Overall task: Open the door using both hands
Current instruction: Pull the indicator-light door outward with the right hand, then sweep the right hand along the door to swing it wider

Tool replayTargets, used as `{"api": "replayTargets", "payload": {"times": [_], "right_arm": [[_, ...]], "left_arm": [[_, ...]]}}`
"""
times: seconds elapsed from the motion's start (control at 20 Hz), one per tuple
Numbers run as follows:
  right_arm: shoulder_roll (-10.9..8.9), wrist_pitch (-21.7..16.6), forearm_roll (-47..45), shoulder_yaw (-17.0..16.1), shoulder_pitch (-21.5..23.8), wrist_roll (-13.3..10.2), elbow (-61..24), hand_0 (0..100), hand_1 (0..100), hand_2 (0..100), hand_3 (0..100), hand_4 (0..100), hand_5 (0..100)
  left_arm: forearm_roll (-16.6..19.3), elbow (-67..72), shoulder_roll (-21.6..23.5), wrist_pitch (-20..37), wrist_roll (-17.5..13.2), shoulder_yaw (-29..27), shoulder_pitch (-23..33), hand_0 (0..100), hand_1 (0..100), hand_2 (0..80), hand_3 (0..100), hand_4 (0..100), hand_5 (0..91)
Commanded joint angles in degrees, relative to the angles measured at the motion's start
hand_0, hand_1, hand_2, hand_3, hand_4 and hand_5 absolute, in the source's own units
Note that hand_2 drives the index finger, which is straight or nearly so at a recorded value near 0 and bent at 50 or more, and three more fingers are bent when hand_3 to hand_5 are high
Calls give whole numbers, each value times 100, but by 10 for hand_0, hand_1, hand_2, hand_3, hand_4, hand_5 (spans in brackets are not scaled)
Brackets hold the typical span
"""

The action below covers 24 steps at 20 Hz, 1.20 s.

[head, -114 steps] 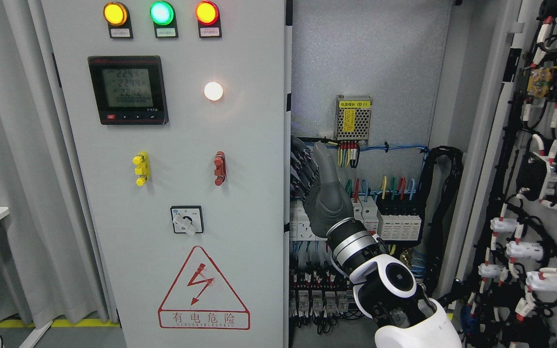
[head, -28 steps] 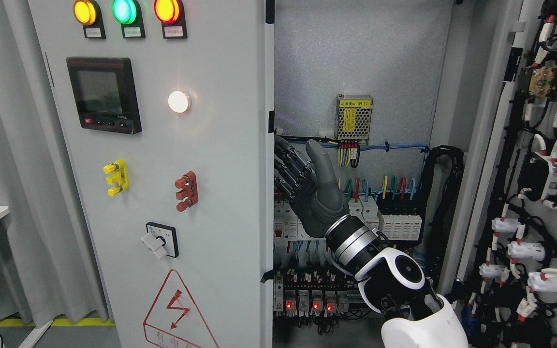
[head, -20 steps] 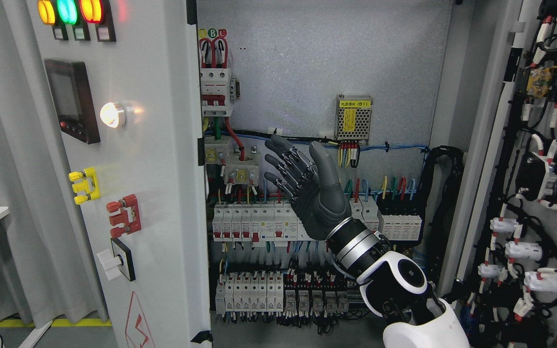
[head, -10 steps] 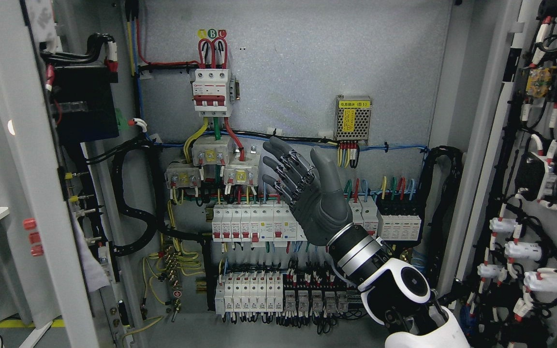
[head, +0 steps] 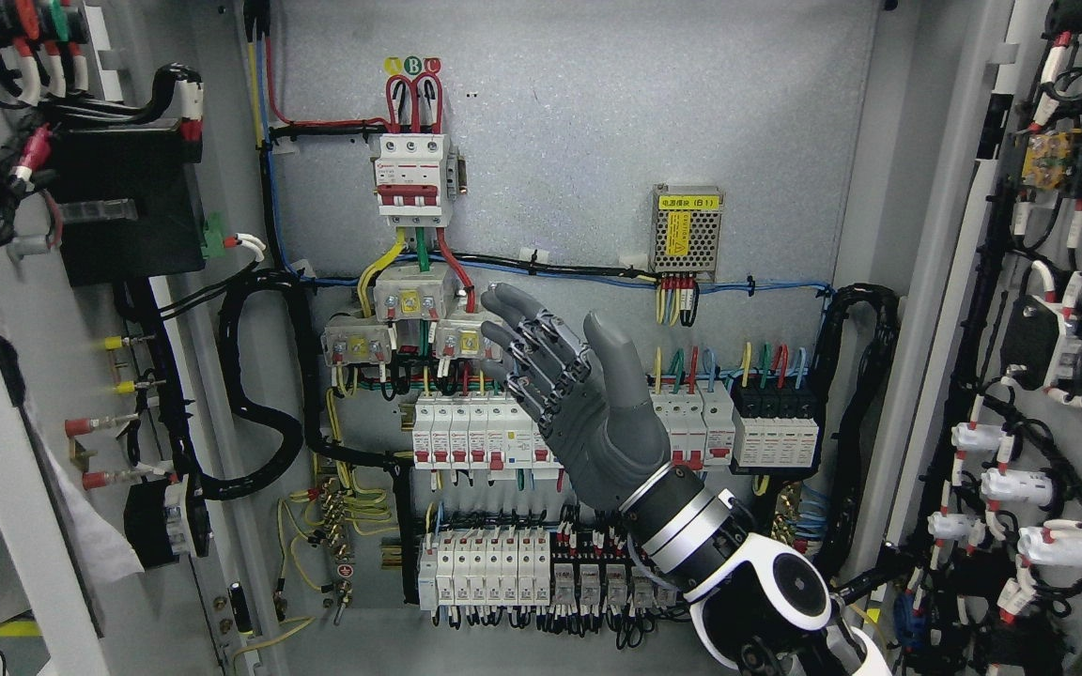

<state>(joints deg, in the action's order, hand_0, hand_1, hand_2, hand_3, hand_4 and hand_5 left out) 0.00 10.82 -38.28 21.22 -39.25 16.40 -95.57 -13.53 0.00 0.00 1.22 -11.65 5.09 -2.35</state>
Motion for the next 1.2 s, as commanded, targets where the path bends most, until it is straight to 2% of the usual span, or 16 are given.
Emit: {"api": "replayTargets", "payload": {"times": [0.0,0.45,0.75,1.15], "right_arm": [[0,17,-303,698,347,74,-673,219,0,0,0,0,0],[0,17,-312,1182,462,91,-875,218,0,0,0,0,0],[0,43,-321,1341,541,91,-1016,219,0,0,0,0,0],[0,52,-321,1912,541,100,-981,219,0,0,0,0,0]], "left_arm": [[0,-17,123,1,5,1,6,295,0,27,27,38,0],[0,-17,123,1,5,1,-3,296,0,27,27,38,0],[0,-17,123,1,5,1,-12,296,0,26,27,38,0],[0,-26,123,1,5,1,-38,295,0,26,27,36,0]]}}
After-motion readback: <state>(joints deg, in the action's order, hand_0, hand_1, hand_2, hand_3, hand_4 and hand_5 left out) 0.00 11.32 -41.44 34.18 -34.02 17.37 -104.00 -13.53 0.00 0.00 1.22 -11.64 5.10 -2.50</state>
